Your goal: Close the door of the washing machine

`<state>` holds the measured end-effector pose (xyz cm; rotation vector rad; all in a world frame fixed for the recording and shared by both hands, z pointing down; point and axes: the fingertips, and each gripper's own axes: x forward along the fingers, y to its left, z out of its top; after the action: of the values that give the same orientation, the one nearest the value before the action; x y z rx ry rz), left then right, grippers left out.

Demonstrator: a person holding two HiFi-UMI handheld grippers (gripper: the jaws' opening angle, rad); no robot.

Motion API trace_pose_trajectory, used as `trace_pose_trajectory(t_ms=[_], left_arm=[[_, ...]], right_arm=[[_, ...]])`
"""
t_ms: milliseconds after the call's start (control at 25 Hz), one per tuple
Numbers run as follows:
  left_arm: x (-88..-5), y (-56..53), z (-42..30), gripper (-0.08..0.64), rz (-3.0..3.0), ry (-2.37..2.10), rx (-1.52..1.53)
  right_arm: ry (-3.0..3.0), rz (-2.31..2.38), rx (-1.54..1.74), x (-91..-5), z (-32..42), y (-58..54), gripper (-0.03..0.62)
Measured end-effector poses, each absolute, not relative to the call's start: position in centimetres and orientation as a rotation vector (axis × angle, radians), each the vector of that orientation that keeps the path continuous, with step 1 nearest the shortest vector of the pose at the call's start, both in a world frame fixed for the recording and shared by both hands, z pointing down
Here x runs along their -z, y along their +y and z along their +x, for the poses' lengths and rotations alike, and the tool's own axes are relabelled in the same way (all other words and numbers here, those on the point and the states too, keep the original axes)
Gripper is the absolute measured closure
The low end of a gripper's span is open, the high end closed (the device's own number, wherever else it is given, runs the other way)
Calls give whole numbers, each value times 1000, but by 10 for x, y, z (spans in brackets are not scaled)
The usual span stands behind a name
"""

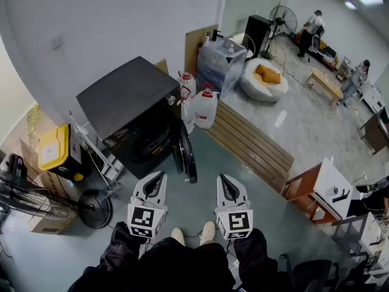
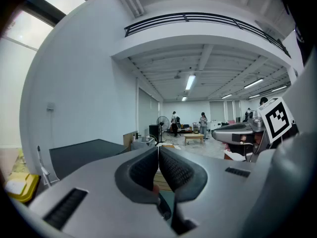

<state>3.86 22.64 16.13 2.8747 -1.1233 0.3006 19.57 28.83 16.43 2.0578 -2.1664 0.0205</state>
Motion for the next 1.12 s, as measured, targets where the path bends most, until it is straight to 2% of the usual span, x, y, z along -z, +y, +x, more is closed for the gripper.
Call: trace_pose_trajectory(t_ms=[560, 1120], left_arm=[[-185, 222, 24, 535, 2836, -1111, -342], [-264, 148, 70, 535, 2643, -1240, -460]], right_arm=[[-2135, 2011, -85, -185, 183, 280, 577], [-2235, 1777, -286, -281, 223, 181, 577]])
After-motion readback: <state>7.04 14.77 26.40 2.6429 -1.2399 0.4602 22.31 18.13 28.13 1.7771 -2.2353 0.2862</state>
